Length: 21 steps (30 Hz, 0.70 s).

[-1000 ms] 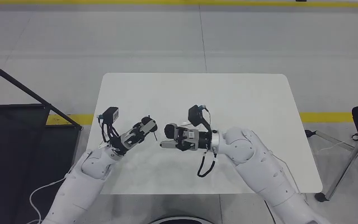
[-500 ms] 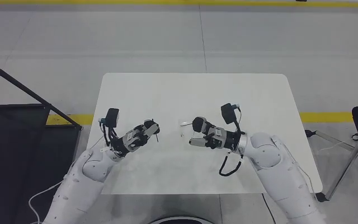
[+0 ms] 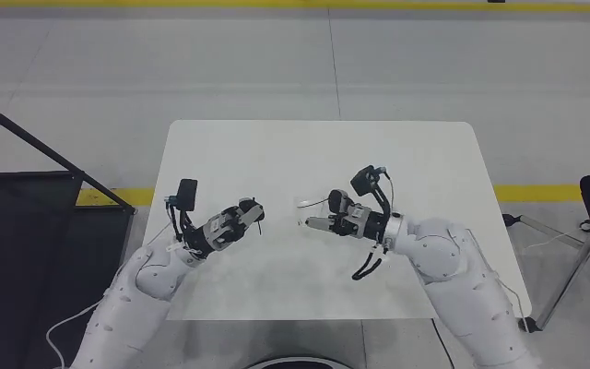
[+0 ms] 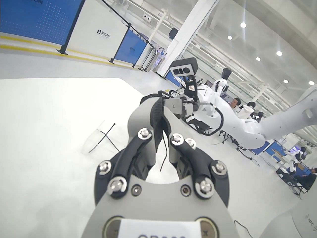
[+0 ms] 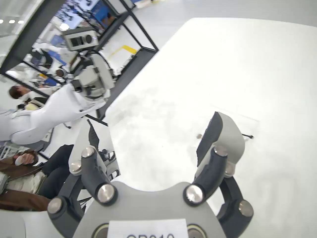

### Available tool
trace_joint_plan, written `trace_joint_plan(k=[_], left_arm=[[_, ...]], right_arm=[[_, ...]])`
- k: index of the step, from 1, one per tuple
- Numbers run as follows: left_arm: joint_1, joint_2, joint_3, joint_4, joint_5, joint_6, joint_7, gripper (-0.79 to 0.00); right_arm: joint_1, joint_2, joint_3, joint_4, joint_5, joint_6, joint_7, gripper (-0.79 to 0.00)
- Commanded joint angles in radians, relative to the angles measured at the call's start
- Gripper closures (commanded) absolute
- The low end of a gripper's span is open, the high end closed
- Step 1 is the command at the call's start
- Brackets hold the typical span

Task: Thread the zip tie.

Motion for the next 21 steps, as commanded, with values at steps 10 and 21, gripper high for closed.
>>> trace_joint_plan(k=[10,21], left_arm=[[0.004,-0.017,0.004,0.022,0.213,0.004,0.139,0.000],[0.002,-0.018,0.005,0.028,0.231,-0.002,0.149,0.000]], right_arm=[[0.127,-0.023,-0.117,-0.004,-0.223,0.382,0.199,-0.785],[0.135,-0.032,-0.136,0.019,-0.229,0.392,0.143,-0.785]])
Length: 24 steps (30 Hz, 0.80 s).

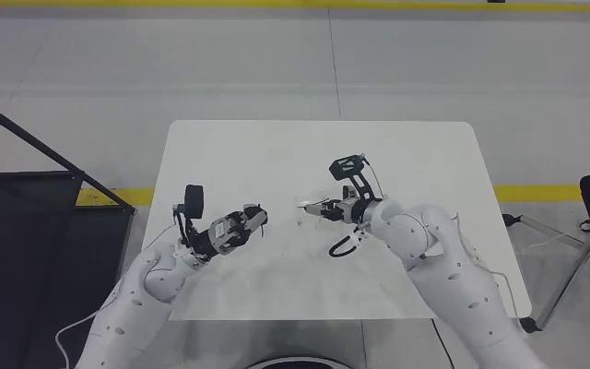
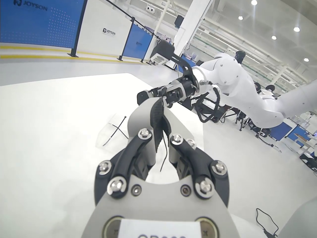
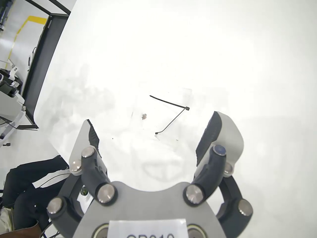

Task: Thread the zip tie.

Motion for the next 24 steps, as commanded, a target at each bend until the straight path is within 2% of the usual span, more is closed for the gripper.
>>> trace_joint_plan(k=[1,6,12,16,19,21,22,24], left_arm=[[0.002,0.000,0.000,-0.003,0.000,0.013,0.001,0.000],[0.013,-0.003,-0.007,-0.034,0.062,0.038,0.032,0.000],[0.021,-0.010,-0.011,-0.039,0.203,0.068,0.138,0.000],[0.020,-0.015,-0.002,-0.028,0.264,0.079,0.194,0.000],[0.020,-0.015,-0.002,-0.028,0.264,0.079,0.194,0.000],[0.020,-0.015,-0.002,-0.028,0.264,0.079,0.194,0.000],[0.020,-0.015,-0.002,-0.028,0.264,0.079,0.194,0.000],[0.020,-0.015,-0.002,-0.028,0.264,0.079,0.194,0.000]], right_arm=[[-0.012,0.000,-0.005,-0.006,-0.019,-0.003,-0.020,-0.785],[0.017,-0.007,-0.013,0.013,-0.016,0.040,0.030,-0.785],[0.087,-0.021,-0.061,0.062,-0.058,0.069,0.118,-0.785],[0.137,-0.037,-0.104,0.121,-0.082,0.107,0.142,-0.686],[0.171,-0.051,-0.131,0.169,-0.080,0.117,0.149,-0.606],[0.191,-0.059,-0.143,0.199,-0.079,0.129,0.152,-0.440],[0.199,-0.063,-0.149,0.213,-0.078,0.134,0.150,-0.385],[0.213,-0.070,-0.160,0.236,-0.081,0.146,0.149,-0.369]])
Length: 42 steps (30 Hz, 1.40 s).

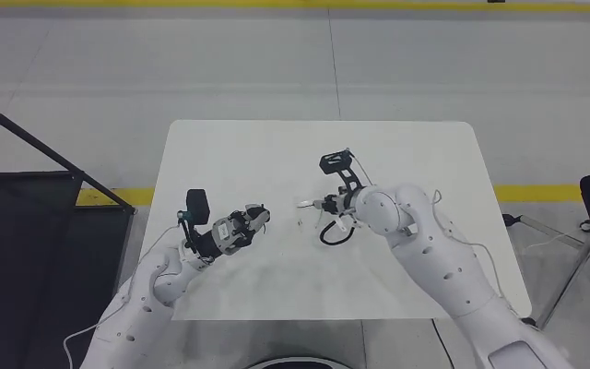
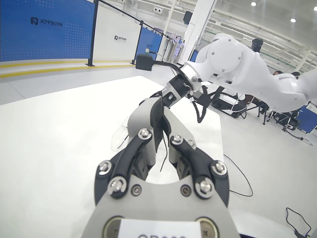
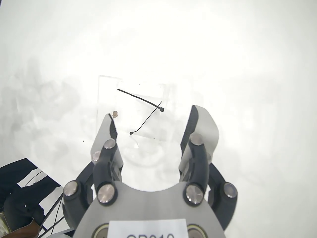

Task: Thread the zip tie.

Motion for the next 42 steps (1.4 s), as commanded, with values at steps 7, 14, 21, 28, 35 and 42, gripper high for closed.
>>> trace_joint_plan(k=[7,14,21,28,35,42], left_arm=[[0.000,0.000,0.000,0.000,0.000,0.000,0.000,0.000],[0.000,0.000,0.000,0.000,0.000,0.000,0.000,0.000],[0.000,0.000,0.000,0.000,0.000,0.000,0.000,0.000],[0.000,0.000,0.000,0.000,0.000,0.000,0.000,0.000],[0.000,0.000,0.000,0.000,0.000,0.000,0.000,0.000],[0.000,0.000,0.000,0.000,0.000,0.000,0.000,0.000]], right_arm=[[0.030,-0.019,-0.018,0.057,0.000,0.010,-0.007,-0.289],[0.039,-0.028,-0.014,0.088,0.009,-0.006,-0.009,-0.237],[0.044,-0.035,-0.009,0.108,0.012,-0.015,-0.013,-0.191],[0.043,-0.041,-0.003,0.114,0.011,-0.022,-0.018,-0.009],[0.036,-0.044,0.010,0.104,0.009,-0.020,-0.027,0.000],[-0.001,-0.037,0.050,0.052,0.003,-0.004,-0.044,0.000]])
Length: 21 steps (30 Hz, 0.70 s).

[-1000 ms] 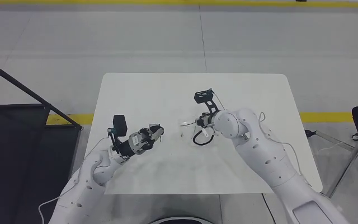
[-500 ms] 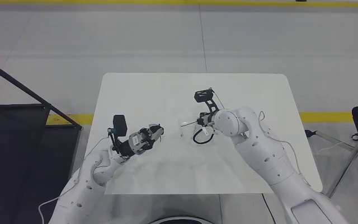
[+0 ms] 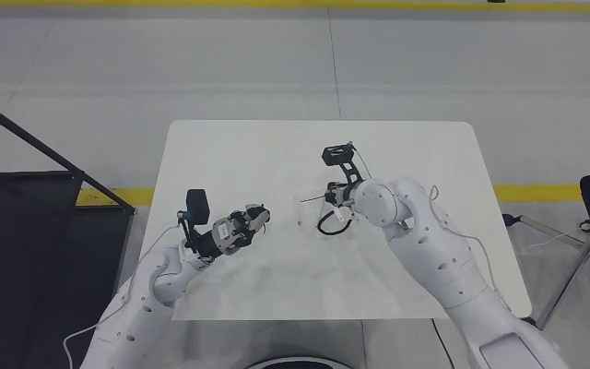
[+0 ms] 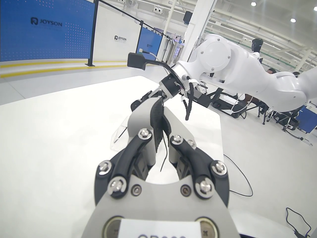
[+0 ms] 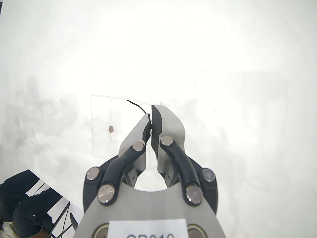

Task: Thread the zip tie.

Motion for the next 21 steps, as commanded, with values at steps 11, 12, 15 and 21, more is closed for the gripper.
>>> trace_joint_plan(k=[11,12,15,21], left_arm=[[0.012,-0.007,-0.002,-0.025,0.084,0.113,0.078,0.000],[0.011,-0.009,-0.001,-0.021,0.105,0.132,0.094,0.000],[0.009,-0.014,0.011,-0.008,0.139,0.170,0.136,0.000],[-0.004,-0.020,0.022,0.021,0.141,0.210,0.165,0.000]], right_arm=[[-0.175,0.036,0.161,-0.199,0.043,-0.017,-0.091,0.000],[-0.200,0.041,0.179,-0.226,0.049,-0.026,-0.102,0.000],[-0.280,0.054,0.234,-0.307,0.069,-0.055,-0.129,0.000],[-0.415,0.075,0.326,-0.435,0.142,-0.150,-0.149,0.000]])
